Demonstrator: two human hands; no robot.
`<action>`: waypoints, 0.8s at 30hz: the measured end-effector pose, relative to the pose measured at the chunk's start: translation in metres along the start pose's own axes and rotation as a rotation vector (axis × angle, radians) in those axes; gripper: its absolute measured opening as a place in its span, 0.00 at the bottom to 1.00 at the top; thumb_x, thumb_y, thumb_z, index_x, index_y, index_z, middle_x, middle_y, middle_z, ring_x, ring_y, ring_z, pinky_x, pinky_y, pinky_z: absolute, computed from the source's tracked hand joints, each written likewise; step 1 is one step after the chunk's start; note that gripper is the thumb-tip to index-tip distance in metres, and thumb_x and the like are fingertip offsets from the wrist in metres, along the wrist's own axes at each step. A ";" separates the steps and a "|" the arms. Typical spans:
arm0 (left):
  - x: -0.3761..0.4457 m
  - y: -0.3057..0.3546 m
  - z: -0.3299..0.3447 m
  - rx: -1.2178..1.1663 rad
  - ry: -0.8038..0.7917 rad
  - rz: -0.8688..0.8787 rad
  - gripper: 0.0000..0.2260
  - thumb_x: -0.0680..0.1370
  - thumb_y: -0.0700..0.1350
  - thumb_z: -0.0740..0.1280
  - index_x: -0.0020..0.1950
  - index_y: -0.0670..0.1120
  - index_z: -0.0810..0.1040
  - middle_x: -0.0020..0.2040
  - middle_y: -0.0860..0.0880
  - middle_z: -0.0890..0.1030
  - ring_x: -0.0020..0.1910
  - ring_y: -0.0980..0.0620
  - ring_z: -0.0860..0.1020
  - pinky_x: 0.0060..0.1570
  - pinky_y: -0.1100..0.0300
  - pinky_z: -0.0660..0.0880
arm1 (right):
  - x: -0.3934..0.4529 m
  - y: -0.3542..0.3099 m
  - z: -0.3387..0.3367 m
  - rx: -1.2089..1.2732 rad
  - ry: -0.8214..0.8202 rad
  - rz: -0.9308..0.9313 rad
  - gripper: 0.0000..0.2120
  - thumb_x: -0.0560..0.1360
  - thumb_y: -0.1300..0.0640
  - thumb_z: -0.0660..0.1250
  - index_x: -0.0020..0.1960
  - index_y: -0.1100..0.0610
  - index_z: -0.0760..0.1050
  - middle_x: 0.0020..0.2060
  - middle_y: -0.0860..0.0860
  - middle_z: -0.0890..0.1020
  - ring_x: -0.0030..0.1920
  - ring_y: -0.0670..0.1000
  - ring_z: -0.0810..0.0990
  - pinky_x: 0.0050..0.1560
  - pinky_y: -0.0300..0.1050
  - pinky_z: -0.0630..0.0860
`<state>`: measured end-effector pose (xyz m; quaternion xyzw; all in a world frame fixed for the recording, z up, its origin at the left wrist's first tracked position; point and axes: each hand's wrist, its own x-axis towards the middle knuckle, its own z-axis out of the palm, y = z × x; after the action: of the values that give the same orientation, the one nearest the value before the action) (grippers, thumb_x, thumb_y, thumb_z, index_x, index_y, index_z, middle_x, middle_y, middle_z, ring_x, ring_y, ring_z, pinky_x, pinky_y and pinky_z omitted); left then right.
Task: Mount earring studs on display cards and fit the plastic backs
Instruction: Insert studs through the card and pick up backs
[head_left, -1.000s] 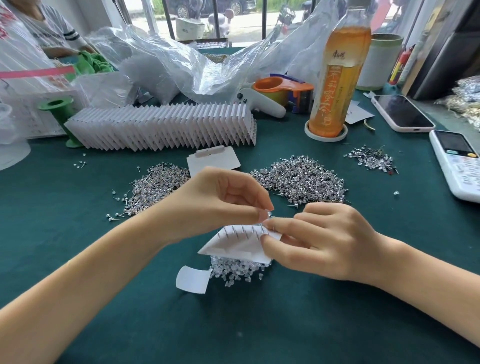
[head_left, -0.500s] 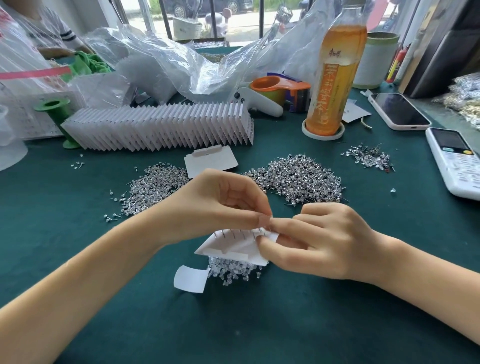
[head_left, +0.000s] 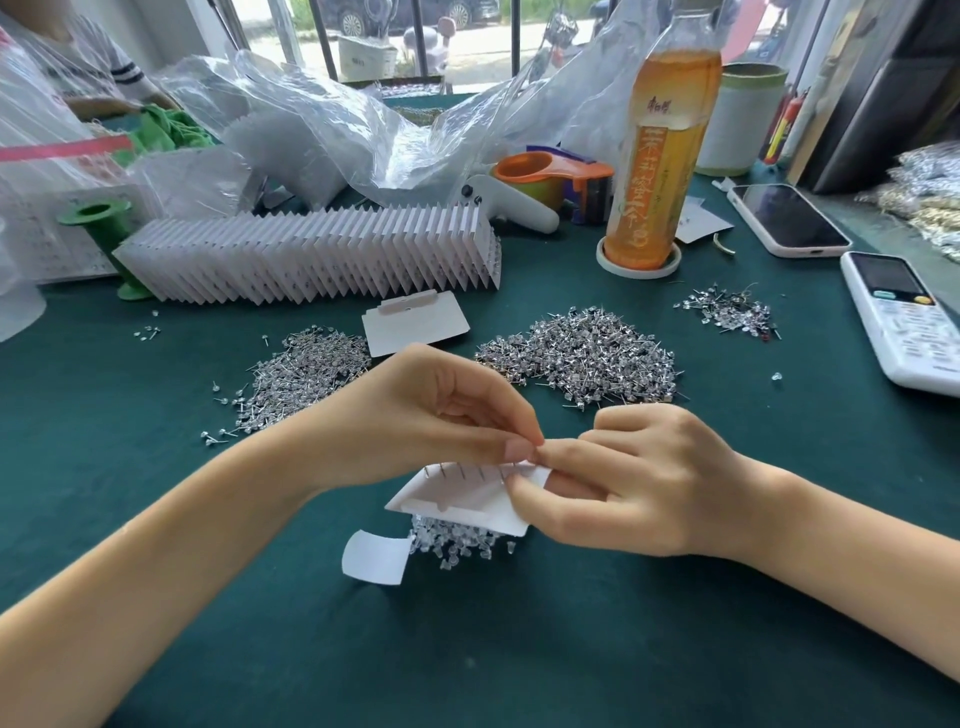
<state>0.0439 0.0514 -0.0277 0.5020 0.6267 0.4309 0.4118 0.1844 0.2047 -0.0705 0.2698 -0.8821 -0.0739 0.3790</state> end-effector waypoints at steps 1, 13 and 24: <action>0.000 0.000 0.000 0.003 -0.008 -0.004 0.06 0.71 0.39 0.71 0.46 0.40 0.82 0.43 0.47 0.84 0.43 0.54 0.81 0.45 0.67 0.76 | 0.000 0.000 0.000 0.000 -0.002 0.000 0.11 0.68 0.68 0.70 0.44 0.54 0.83 0.31 0.53 0.81 0.23 0.51 0.66 0.23 0.42 0.69; -0.001 0.004 0.003 0.145 0.001 -0.016 0.06 0.70 0.39 0.72 0.46 0.42 0.83 0.40 0.50 0.85 0.40 0.58 0.81 0.44 0.69 0.75 | 0.000 -0.002 0.001 -0.021 0.011 -0.001 0.12 0.73 0.67 0.65 0.44 0.53 0.83 0.28 0.51 0.78 0.24 0.51 0.63 0.24 0.42 0.67; -0.002 0.004 0.000 0.086 0.049 -0.053 0.10 0.68 0.45 0.72 0.46 0.41 0.83 0.43 0.44 0.85 0.43 0.52 0.82 0.48 0.61 0.78 | 0.000 -0.001 0.004 -0.006 0.047 0.004 0.10 0.74 0.67 0.65 0.51 0.55 0.75 0.32 0.52 0.81 0.24 0.51 0.66 0.25 0.42 0.69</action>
<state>0.0454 0.0501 -0.0240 0.4917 0.6675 0.4046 0.3860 0.1820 0.2034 -0.0737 0.2685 -0.8734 -0.0694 0.4004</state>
